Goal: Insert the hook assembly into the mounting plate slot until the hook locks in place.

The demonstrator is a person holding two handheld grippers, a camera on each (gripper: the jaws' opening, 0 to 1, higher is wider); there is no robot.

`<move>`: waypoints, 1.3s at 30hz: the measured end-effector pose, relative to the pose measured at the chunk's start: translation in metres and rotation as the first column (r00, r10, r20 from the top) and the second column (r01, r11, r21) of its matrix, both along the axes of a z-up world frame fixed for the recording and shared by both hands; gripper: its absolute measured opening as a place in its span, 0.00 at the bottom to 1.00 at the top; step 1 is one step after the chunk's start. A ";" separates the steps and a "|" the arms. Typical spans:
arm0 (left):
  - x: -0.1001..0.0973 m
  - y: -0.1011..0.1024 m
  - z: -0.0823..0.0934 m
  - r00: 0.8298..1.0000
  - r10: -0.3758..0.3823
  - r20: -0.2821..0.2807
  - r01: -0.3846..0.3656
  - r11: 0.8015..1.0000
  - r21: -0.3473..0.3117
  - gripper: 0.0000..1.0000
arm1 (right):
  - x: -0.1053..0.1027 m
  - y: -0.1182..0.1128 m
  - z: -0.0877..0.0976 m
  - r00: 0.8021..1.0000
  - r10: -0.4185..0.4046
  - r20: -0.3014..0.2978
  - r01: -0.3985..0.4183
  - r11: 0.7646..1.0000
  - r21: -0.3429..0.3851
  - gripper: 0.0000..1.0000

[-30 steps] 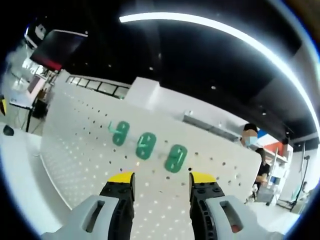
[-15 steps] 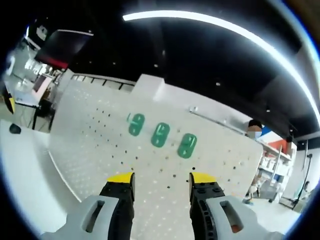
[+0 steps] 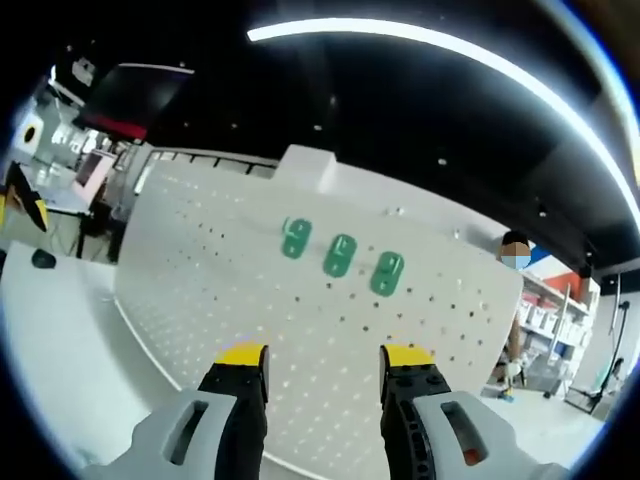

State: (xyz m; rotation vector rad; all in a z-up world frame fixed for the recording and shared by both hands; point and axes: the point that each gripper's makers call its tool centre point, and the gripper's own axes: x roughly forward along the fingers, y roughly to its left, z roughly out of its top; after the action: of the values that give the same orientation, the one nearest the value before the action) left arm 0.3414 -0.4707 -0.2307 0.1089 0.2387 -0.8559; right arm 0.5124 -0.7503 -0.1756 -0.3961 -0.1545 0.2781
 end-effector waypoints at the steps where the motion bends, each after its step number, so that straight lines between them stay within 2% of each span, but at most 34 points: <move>1: 0.000 -0.001 0.000 1.000 -0.002 -0.001 0.002 1.000 0.001 0.61 | -0.002 0.001 -0.002 1.000 0.004 -0.005 -0.004 1.000 -0.002 0.44; 8: 0.001 -0.010 -0.004 1.000 -0.015 -0.007 0.015 1.000 0.014 0.60 | -0.011 0.002 -0.012 1.000 0.013 -0.021 -0.014 1.000 -0.011 0.44; 17: 0.001 -0.018 -0.012 0.999 -0.032 -0.032 0.033 0.999 0.034 0.57 | -0.018 0.004 -0.011 1.000 0.021 -0.017 -0.021 1.000 -0.008 0.44; 23: 0.009 -0.026 -0.018 0.998 -0.027 -0.049 0.030 0.998 0.058 0.56 | -0.026 0.012 -0.014 0.999 0.038 -0.015 -0.039 0.999 -0.023 0.44; 28: 0.015 -0.035 -0.026 0.997 -0.028 -0.073 0.033 0.997 0.067 0.55 | -0.034 0.015 -0.019 0.998 0.052 -0.027 -0.052 0.998 -0.021 0.44; 39: 0.017 -0.062 -0.039 0.990 -0.079 -0.118 0.090 0.992 0.090 0.55 | -0.052 0.018 -0.033 0.995 0.072 -0.067 -0.073 0.997 -0.015 0.43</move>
State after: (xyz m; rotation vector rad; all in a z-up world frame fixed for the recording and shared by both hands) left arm 0.3586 -0.5331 -0.2702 0.1599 0.3843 -0.9369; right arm 0.4604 -0.7323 -0.2086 -0.3990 -0.1009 0.3637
